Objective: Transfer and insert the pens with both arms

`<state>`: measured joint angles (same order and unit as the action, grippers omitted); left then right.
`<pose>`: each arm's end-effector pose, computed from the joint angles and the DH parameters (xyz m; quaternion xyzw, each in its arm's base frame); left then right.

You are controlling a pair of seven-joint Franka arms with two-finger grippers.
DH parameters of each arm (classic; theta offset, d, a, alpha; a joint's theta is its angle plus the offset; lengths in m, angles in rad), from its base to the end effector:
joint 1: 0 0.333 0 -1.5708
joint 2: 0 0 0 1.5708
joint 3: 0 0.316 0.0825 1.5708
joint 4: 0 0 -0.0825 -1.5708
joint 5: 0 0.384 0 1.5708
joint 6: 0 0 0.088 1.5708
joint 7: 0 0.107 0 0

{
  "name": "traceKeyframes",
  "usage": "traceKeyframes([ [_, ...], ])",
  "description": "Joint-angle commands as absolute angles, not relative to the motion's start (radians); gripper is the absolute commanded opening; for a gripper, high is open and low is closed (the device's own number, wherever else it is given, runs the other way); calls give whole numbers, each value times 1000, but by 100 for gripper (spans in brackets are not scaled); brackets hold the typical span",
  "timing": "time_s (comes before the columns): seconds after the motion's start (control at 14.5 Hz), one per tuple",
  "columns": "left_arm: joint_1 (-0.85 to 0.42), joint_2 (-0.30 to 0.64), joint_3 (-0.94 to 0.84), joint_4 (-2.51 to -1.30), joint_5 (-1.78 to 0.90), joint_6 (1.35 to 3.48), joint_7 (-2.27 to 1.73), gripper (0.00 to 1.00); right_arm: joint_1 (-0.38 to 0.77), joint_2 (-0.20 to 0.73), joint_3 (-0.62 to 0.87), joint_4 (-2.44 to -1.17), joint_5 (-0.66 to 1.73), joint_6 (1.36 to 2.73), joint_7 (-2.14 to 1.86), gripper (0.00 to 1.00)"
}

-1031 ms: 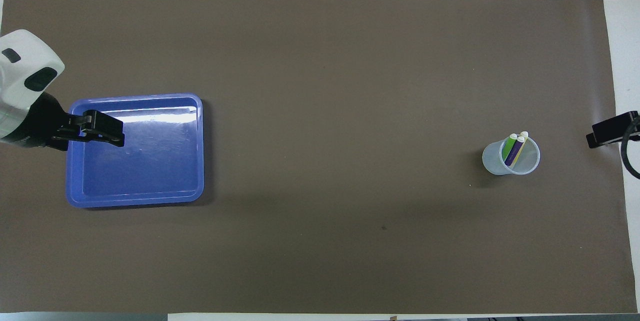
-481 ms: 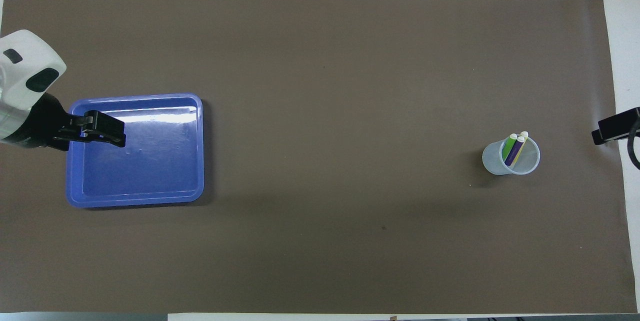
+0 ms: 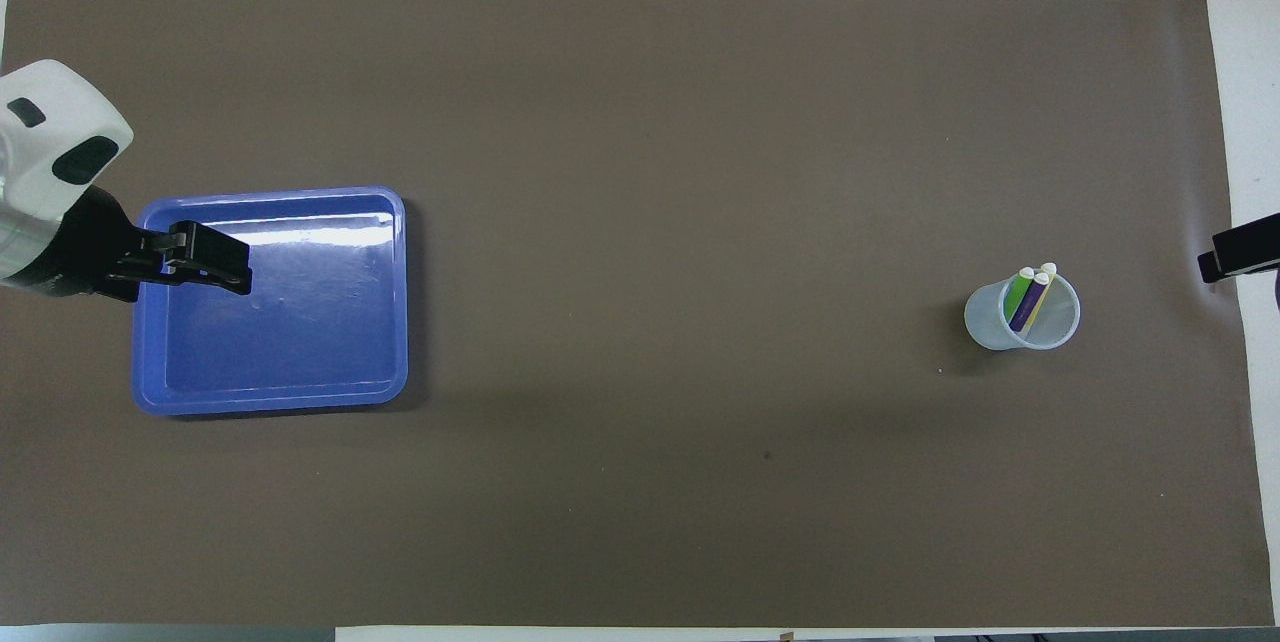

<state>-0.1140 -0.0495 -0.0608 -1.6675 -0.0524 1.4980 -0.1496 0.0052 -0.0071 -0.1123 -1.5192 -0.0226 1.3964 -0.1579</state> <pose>0.5196 -0.0986 0.6003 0.9978 -0.0128 -0.0632 0.0147 0.5304 -0.0600 0.6380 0.9980 0.0241 -0.0588 0.0031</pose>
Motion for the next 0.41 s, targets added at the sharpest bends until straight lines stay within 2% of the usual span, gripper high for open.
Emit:
traceKeyframes([
  [0.0,-126,-64,-55,-1678,-35,1503,-150,100,8,-11,-114,-1517,-26,1405,-141,100],
  [0.34,-115,-64,-52,-1678,-35,1505,-147,100,6,-11,-110,-1517,-26,1407,-141,100],
])
